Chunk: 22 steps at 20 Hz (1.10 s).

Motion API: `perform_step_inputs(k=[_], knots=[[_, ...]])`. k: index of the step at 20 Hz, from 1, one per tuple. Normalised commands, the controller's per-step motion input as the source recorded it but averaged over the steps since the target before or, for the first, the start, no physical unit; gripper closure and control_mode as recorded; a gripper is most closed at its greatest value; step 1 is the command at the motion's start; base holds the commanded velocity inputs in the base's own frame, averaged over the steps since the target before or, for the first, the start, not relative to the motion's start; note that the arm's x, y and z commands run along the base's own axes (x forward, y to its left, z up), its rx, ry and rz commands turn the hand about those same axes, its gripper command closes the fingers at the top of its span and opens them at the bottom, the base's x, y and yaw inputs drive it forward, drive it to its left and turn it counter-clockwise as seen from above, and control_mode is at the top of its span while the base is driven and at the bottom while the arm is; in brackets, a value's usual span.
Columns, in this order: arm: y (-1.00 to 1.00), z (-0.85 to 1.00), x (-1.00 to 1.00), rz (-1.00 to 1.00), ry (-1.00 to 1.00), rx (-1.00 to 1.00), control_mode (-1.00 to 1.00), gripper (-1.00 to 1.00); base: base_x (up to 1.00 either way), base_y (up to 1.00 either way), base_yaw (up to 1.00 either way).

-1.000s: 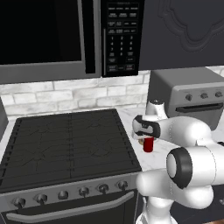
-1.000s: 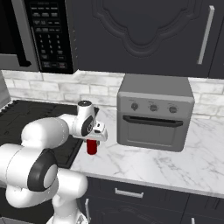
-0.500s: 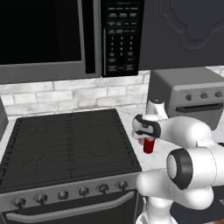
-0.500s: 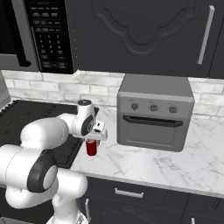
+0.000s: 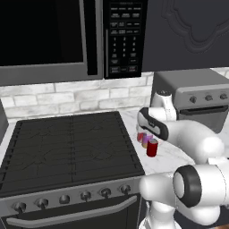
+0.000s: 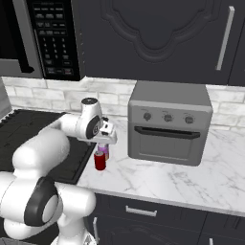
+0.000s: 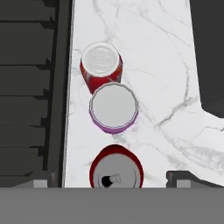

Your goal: Four empty soda cans are scattered around the kitchen. Gather all the cans and cluster them next to the stove for recycling.

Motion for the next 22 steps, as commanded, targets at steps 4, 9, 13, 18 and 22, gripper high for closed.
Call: perform_step_inputs(k=[4, 9, 13, 18, 22], knots=[[-0.01, 0.44, -0.43, 0.0, -0.05, 0.0, -1.0, -1.0, 0.0, 0.0, 0.0], [0.0, 0.4, -0.63, 0.0, -0.05, 0.0, -1.0, -1.0, 0.0, 0.0, 0.0], [0.0, 0.47, -0.65, 0.0, -0.02, 0.0, -1.0, -1.0, 0.0, 0.0, 0.0], [0.0, 0.47, -0.58, 0.0, 0.0, 0.0, -1.0, -1.0, 0.0, 0.0, 0.0], [0.0, 0.38, -0.53, 0.0, 0.0, 0.0, -1.0, -1.0, 0.0, 0.0, 0.0]])
